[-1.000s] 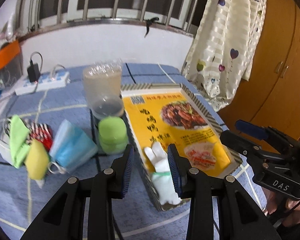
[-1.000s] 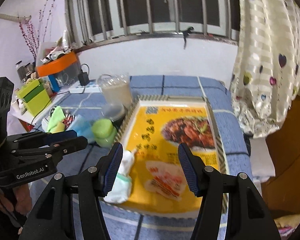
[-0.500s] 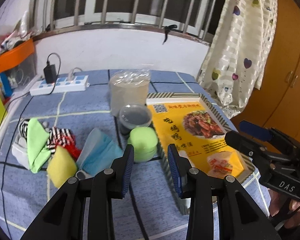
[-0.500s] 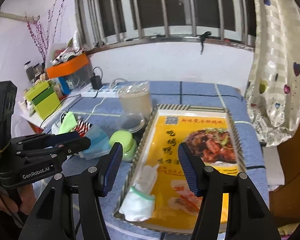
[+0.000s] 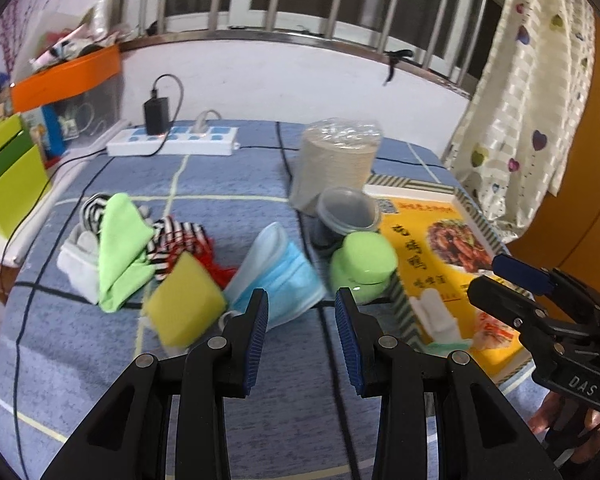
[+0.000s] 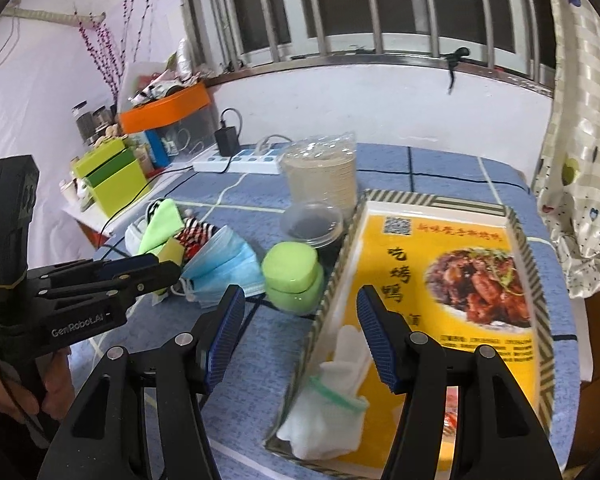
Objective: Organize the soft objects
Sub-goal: 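Move the left tool to the yellow sponge while the right tool approaches the blue mask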
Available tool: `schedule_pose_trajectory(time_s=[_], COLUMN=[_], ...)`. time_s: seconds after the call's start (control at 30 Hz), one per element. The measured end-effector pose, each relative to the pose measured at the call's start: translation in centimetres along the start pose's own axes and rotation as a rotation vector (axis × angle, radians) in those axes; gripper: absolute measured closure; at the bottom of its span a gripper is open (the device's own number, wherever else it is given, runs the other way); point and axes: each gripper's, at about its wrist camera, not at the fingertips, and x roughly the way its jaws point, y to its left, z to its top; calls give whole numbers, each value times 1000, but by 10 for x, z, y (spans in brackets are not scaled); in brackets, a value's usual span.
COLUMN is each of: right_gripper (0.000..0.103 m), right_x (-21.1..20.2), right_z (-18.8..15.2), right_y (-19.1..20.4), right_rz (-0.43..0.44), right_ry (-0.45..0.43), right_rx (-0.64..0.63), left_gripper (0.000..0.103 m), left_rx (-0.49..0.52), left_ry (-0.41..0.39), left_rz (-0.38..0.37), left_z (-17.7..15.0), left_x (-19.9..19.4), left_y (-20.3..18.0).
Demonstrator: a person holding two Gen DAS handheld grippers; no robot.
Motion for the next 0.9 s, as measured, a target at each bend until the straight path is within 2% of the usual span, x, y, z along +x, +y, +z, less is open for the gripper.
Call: schedule_pose_trajectory(time_s=[0.17,0.57,0.9], right_gripper=[44,44,44], right_x=[8,27,50], right_z=[0,4,8], right_y=[12,32,52], right_rz=[42,63,100], right_ry=[25,65,95], right_rx=[-25,-65,-96], left_gripper=[69,69,69], left_rx=[-18,-45,-117], left_ry=[8,19,38], left_rz=[27,65,81], left_z=[-2,-7,-17], left_x=[2,7,10], left_y=[9,28,70])
